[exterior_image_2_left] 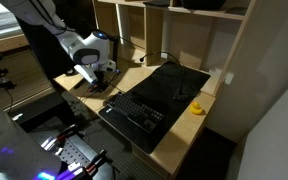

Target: Move the mouse to the left

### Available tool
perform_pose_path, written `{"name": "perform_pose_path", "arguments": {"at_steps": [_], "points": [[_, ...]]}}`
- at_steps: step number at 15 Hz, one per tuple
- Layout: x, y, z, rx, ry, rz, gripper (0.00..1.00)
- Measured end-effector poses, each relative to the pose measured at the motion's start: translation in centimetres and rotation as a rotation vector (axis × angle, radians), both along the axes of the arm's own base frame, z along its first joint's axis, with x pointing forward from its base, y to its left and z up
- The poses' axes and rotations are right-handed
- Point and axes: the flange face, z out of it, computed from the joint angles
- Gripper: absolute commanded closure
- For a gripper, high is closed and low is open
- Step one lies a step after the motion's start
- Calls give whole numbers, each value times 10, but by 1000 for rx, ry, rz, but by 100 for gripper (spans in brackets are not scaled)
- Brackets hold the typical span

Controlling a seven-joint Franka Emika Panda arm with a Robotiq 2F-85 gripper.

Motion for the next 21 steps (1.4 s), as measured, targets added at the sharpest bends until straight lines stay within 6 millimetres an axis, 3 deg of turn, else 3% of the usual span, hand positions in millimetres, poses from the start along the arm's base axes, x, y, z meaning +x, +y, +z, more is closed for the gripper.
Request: {"name": "perform_pose_path", "arguments": {"at_steps": [2,4,9,10,14,15,21], "points": [[-20,15,-12,-11,33,54,55],[-28,20,-17,-19,34,77,55],[-20,13,-24,-66,-94,79,55],[-20,12,-27,-76,-104,91,30],[-20,13,-28,-78,-102,92,30],[-20,13,-28,-78,-102,92,55],[-21,13,-30,-105,-78,69,55]]}}
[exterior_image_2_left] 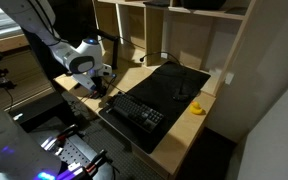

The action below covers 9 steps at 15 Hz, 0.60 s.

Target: Move the mouse to the left

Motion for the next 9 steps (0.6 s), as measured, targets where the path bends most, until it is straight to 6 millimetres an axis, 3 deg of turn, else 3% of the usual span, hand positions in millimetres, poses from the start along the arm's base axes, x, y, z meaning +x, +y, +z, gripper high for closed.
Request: {"name": "perform_pose_path", "arguments": {"at_steps": [2,3,7,8,9], "points": [[0,1,0,-9,-2,4,55],[1,1,1,-10,-8,2,30],[3,1,3,-8,-31,-6,30],[4,1,3,-8,-32,-6,55],[4,1,3,-8,-33,-6,55]]}}
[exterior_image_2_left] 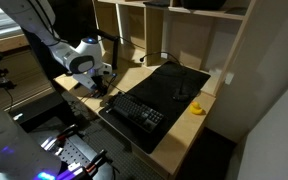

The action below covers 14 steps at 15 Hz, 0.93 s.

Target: Move the mouse to the left

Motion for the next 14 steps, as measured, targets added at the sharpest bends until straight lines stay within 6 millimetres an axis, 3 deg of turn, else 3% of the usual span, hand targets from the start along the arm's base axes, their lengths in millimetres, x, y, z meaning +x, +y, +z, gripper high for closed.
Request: {"name": "perform_pose_path", "arguments": {"at_steps": [2,4,8,9,10,12,13,14], "points": [[0,-4,3,2,29,-3,55],[6,-22,23,9,94,-18,55],[37,-69,96,11,153,-32,55],[42,-77,119,23,164,-30,30],[44,-80,134,29,150,-33,30],[42,-80,133,28,152,-33,30],[42,-78,127,27,162,-29,55],[41,-77,122,26,172,-28,55]]}}
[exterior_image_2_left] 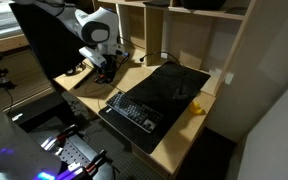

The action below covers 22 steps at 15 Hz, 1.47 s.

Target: Move the mouse to the left

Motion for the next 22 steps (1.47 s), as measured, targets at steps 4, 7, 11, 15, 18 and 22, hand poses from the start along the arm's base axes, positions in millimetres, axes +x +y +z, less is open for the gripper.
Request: {"name": "perform_pose_path", "arguments": {"at_steps": [4,7,11,15,18,22], "points": [[-2,23,-38,-8,71,45,55],[-16,74,-73,-28,135,133,55],[-34,111,-97,-84,187,175,30],[-37,112,-104,-105,202,168,55],[-37,112,-106,-104,205,167,55],[-30,109,-122,-99,204,150,55]]}}
